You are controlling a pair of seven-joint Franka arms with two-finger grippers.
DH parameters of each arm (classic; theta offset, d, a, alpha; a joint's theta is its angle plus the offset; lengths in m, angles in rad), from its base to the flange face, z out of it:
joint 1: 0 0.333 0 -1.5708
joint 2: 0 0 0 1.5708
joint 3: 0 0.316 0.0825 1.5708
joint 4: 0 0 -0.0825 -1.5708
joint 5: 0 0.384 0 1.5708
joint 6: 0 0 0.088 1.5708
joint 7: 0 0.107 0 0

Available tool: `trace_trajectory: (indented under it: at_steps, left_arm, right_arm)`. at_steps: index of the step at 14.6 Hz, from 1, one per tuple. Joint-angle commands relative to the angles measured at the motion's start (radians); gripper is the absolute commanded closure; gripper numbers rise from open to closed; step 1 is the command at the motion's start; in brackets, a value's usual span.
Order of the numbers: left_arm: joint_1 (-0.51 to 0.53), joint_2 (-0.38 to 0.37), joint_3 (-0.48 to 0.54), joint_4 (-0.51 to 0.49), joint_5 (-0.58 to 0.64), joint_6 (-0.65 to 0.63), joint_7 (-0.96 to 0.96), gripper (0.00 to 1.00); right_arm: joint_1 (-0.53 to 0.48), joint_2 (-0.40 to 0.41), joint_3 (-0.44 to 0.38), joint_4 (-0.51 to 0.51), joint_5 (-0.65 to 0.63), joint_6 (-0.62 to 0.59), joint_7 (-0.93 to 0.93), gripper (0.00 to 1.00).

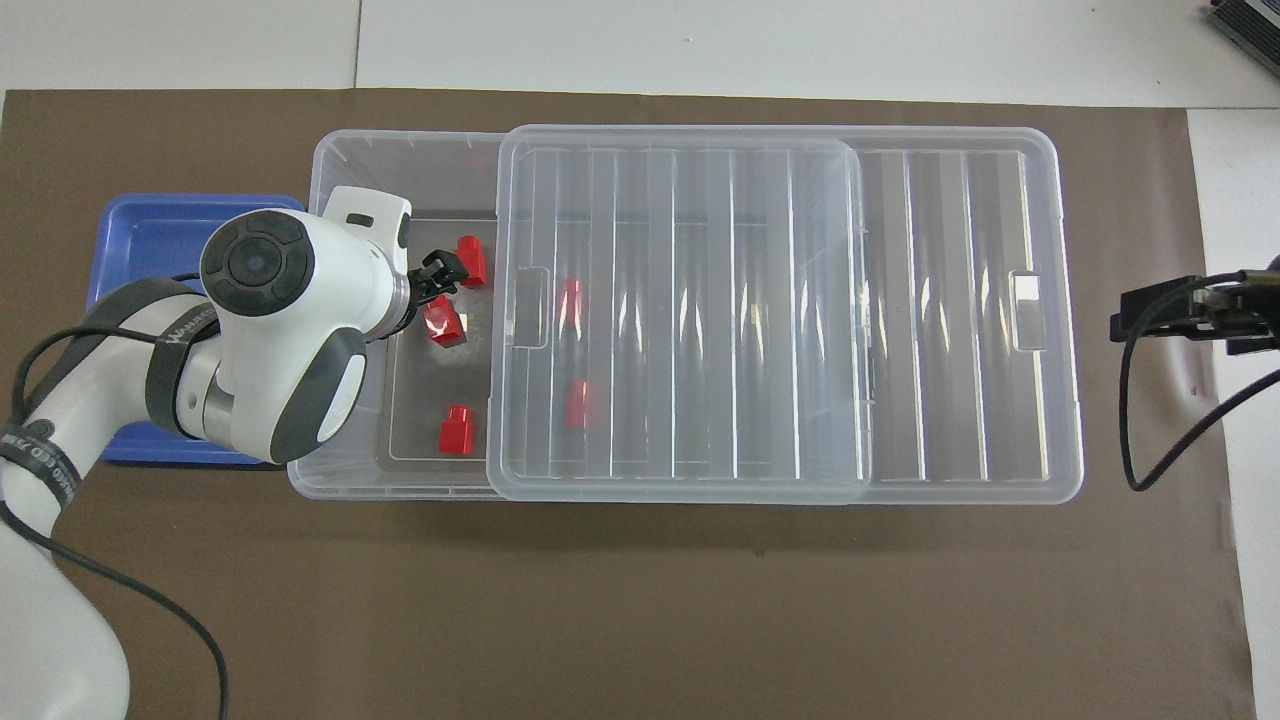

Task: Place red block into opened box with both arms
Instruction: 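Withdraw the left gripper back over the blue tray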

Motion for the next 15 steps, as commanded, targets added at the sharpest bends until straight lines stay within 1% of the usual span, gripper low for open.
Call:
trace_trajectory:
  at_steps: [1,3,4,5,6,7,9,11,13,15]
  left_arm:
    - [0.03,-0.087,0.009,0.05,-0.059,-0.131,-0.018,0.0]
    - [0.039,-0.106,0.014,0.136,-0.062,-0.251,-0.009,0.0]
    - [0.048,-0.12,0.017,0.166,-0.062,-0.294,0.002,0.0]
    - [0.071,-0.146,0.018,0.171,-0.062,-0.308,0.044,0.0]
    - [0.105,-0.173,0.018,0.171,-0.067,-0.322,0.111,0.0]
    - [0.131,-0.193,0.018,0.171,-0.077,-0.354,0.174,0.0]
    - [0.172,-0.232,0.02,0.168,-0.082,-0.421,0.337,0.0]
    - [0.211,-0.248,0.025,0.167,-0.082,-0.475,0.522,0.0]
    - [0.249,-0.253,0.025,0.165,-0.082,-0.498,0.693,0.0]
    - [0.257,-0.256,0.025,0.151,-0.083,-0.475,0.77,0.0]
  right_arm:
    - [-0.012,-0.006,0.005,-0.006,0.025,-0.007,0.006,0.0]
    - [-0.013,-0.009,0.005,-0.017,0.025,-0.002,0.001,0.01]
    - [-0.013,-0.013,0.005,-0.019,0.024,-0.002,-0.004,0.29]
    - [-0.015,-0.011,0.004,-0.02,0.024,-0.001,-0.026,0.68]
    - [-0.022,-0.01,0.004,-0.026,0.025,0.012,-0.043,0.91]
    - [-0.036,-0.011,0.004,-0.04,0.024,0.034,-0.063,1.0]
    - [-0.059,-0.01,0.004,-0.072,0.024,0.088,-0.118,1.0]
    - [-0.096,0.0,0.004,-0.121,0.024,0.159,-0.206,1.0]
    - [-0.131,0.02,0.004,-0.175,0.025,0.266,-0.363,1.0]
    - [-0.148,0.062,0.005,-0.18,0.027,0.321,-0.433,1.0]
